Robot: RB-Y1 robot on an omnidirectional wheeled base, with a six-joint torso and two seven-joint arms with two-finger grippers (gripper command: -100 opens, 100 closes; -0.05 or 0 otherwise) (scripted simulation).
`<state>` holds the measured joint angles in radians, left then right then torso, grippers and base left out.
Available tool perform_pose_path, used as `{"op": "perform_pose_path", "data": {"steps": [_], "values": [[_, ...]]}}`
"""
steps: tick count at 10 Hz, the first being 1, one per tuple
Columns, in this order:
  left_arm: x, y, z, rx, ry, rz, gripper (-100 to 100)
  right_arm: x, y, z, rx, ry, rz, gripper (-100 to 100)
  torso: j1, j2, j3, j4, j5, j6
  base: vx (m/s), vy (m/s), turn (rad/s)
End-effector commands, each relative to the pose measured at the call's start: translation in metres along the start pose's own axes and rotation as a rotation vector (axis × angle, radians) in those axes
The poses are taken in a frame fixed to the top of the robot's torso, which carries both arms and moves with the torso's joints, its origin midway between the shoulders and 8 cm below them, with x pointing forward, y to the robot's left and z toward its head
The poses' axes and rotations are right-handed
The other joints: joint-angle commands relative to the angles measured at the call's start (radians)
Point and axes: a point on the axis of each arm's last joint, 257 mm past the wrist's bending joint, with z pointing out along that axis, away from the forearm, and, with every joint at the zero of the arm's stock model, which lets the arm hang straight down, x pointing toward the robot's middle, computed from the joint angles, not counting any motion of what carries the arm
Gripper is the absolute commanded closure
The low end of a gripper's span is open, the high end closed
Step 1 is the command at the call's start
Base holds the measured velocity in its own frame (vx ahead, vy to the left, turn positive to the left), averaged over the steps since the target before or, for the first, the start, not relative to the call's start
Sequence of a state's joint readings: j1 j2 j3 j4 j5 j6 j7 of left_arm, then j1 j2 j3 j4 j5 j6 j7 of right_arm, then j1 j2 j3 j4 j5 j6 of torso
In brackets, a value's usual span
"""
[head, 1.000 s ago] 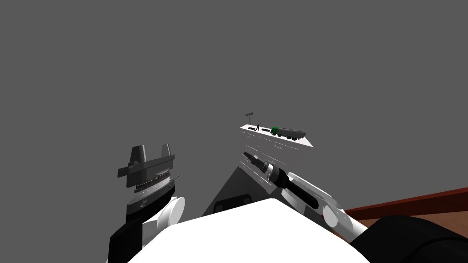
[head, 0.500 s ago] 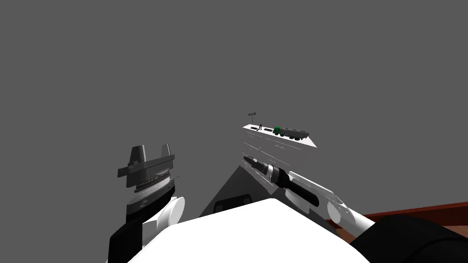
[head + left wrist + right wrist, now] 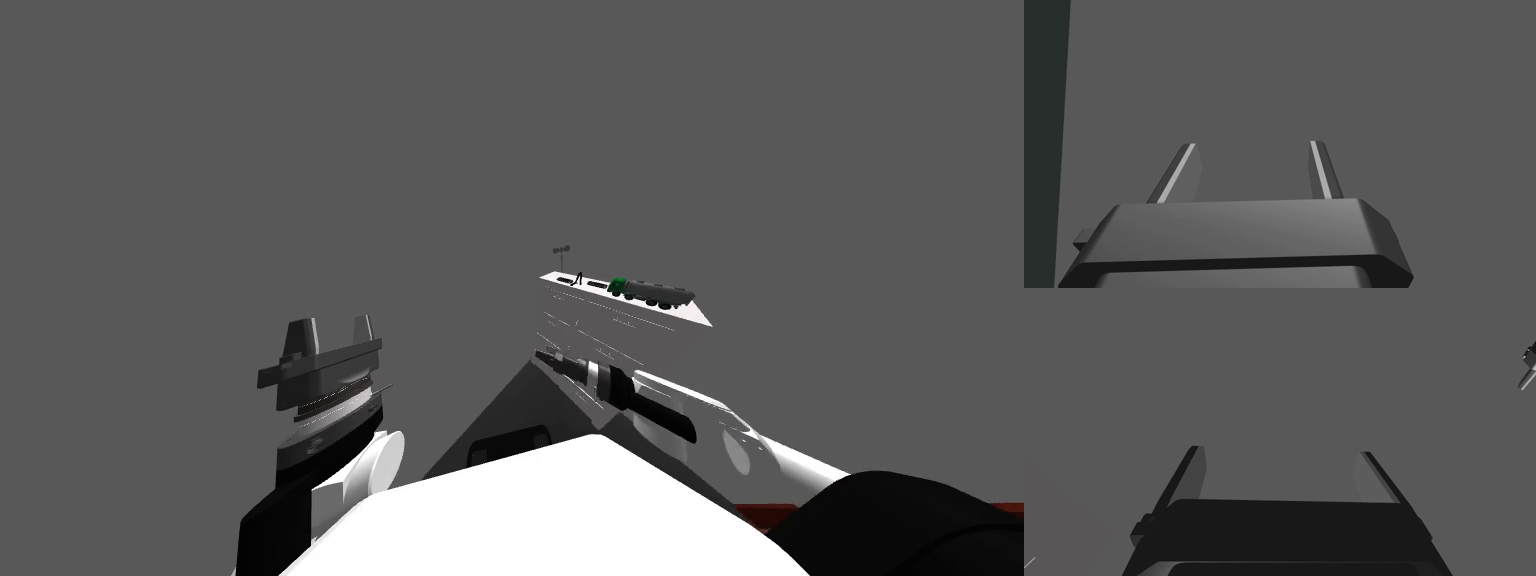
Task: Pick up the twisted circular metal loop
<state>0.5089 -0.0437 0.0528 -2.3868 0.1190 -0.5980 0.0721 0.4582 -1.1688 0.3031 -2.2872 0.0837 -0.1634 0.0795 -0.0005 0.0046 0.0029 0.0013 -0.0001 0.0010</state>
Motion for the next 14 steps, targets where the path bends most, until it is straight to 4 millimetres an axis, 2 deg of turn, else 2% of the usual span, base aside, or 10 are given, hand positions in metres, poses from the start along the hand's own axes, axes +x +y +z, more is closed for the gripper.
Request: {"op": "perform_pose_path", "data": {"steps": [1,2,4,5,7,8,10,11,13,14], "values": [[0.0,0.0,0.0,0.0,0.0,0.0,0,0.006,-0.006,-0.005,0.013,0.031,-0.024,-100,0.0,0.0,0.0,0.0,0.0,0.0,-0.035,0.003,-0.031],[0.0,0.0,0.0,0.0,0.0,0.0,0,0.017,-0.027,-0.01,0.065,0.077,-0.07,-100,-0.001,-0.001,-0.001,0.0,0.0,0.0,-0.08,0.022,0.282],[0.0,0.0,0.0,0.0,0.0,0.0,0,0.019,-0.031,-0.015,0.073,0.111,-0.098,-100,0.0,0.0,0.0,0.0,0.0,0.0,-0.055,0.012,0.051],[0.0,0.0,0.0,0.0,0.0,0.0,0,0.027,-0.053,-0.023,0.127,0.159,-0.152,-100,-0.001,-0.002,-0.001,0.0,0.0,0.0,-0.077,0.024,0.219],[0.0,0.0,0.0,0.0,0.0,0.0,0,0.028,-0.057,-0.027,0.135,0.19,-0.178,-100,0.0,0.0,0.0,0.0,0.0,0.0,-0.053,0.014,0.088],[0.0,0.0,0.0,0.0,0.0,0.0,0,0.034,-0.081,-0.037,0.191,0.235,-0.235,-100,-0.001,-0.002,-0.001,0.0,0.0,0.0,-0.069,0.012,0.294],[0.0,0.0,0.0,0.0,0.0,0.0,0,0.034,-0.085,-0.043,0.198,0.268,-0.264,-100,-0.001,-0.001,0.0,0.0,0.0,0.0,-0.049,0.007,0.056],[0.0,0.0,0.0,0.0,0.0,0.0,0,0.036,-0.11,-0.056,0.256,0.314,-0.328,-100,-0.001,-0.002,-0.001,0.0,0.0,0.001,-0.068,0.032,0.208],[0.0,0.0,0.0,0.0,0.0,0.0,0,0.035,-0.114,-0.061,0.263,0.343,-0.355,-100,0.0,-0.001,0.0,0.0,0.0,0.0,-0.049,0.008,0.102],[0.0,0.0,0.0,0.0,0.0,0.0,0,0.034,-0.139,-0.075,0.322,0.388,-0.422,-100,-0.002,-0.002,-0.001,0.0,-0.001,0.001,-0.059,0.007,0.277]]}}
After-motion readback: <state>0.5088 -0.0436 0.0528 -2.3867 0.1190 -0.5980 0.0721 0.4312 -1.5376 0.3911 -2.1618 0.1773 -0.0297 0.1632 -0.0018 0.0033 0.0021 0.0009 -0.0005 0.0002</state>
